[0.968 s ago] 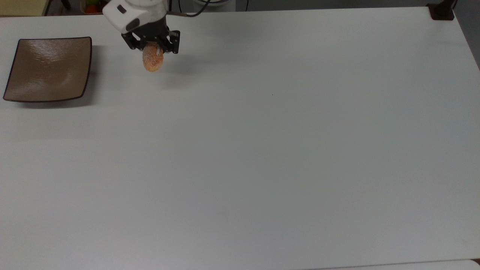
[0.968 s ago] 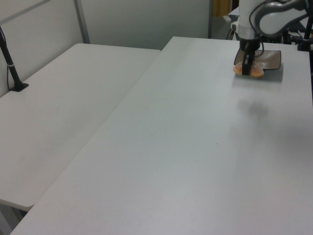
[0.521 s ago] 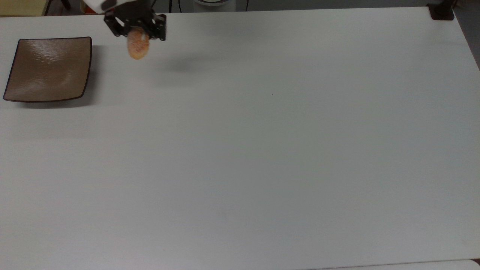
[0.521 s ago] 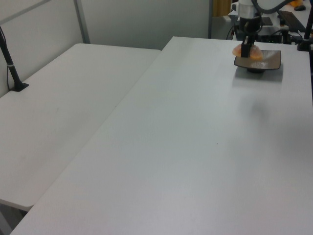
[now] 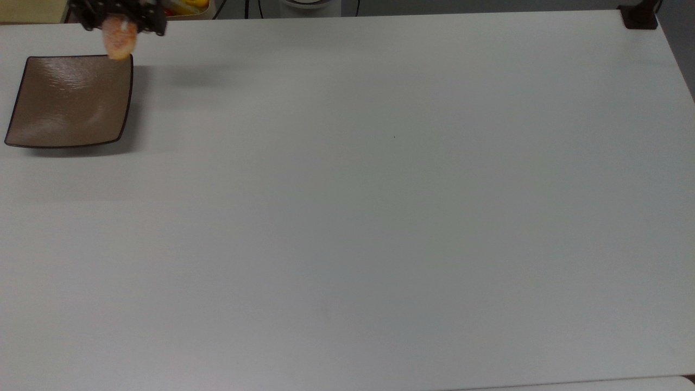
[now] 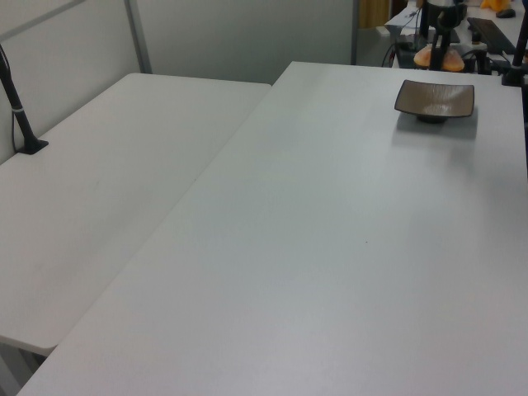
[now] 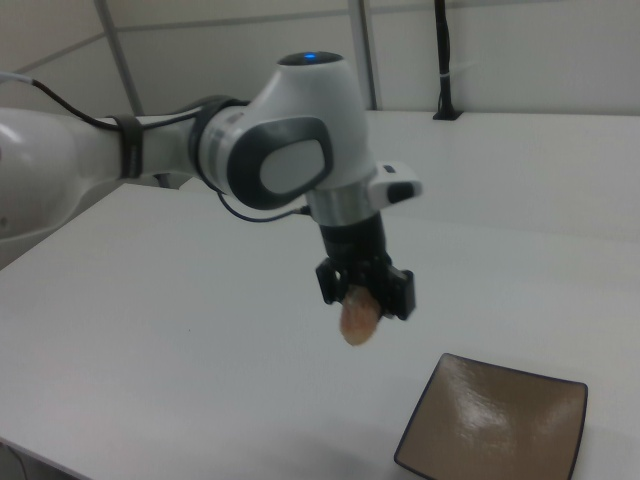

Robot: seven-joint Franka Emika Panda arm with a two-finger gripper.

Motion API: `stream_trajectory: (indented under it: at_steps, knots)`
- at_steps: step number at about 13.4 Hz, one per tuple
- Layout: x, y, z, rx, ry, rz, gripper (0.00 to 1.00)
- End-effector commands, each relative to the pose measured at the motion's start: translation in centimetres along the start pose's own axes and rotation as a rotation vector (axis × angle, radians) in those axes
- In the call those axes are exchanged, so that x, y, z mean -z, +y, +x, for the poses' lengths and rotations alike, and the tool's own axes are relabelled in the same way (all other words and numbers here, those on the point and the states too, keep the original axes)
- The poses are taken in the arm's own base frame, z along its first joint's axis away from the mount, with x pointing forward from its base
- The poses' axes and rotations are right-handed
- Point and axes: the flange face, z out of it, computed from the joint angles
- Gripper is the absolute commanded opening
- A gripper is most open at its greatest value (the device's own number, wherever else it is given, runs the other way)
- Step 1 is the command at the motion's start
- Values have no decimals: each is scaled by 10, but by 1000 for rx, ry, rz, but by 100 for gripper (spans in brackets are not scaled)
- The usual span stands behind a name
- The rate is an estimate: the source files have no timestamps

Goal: Bread is placed on a ceramic plate
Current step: 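Lift the bread roll and carry it toward the brown plate, then lower the bread roll onto the plate and open the gripper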

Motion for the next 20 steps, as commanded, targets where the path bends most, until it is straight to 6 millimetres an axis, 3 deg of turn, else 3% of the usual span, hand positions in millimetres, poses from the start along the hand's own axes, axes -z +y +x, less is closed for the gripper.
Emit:
stream_trajectory:
  at_steps: [1,4,9,11,14,17,19,20]
  knots:
    - [-24,49,1,13,11,-11,12]
    - [-71,97,-1,18,39,-50,12]
    - [-129,131,9,126,92,-115,14]
    - [-156,134,11,140,69,-104,16]
    - [-178,133,17,146,81,-117,29]
    - [-180,133,17,146,80,-116,42]
    - [-180,133,17,142,80,-116,59]
    - [-180,133,17,142,79,-115,73]
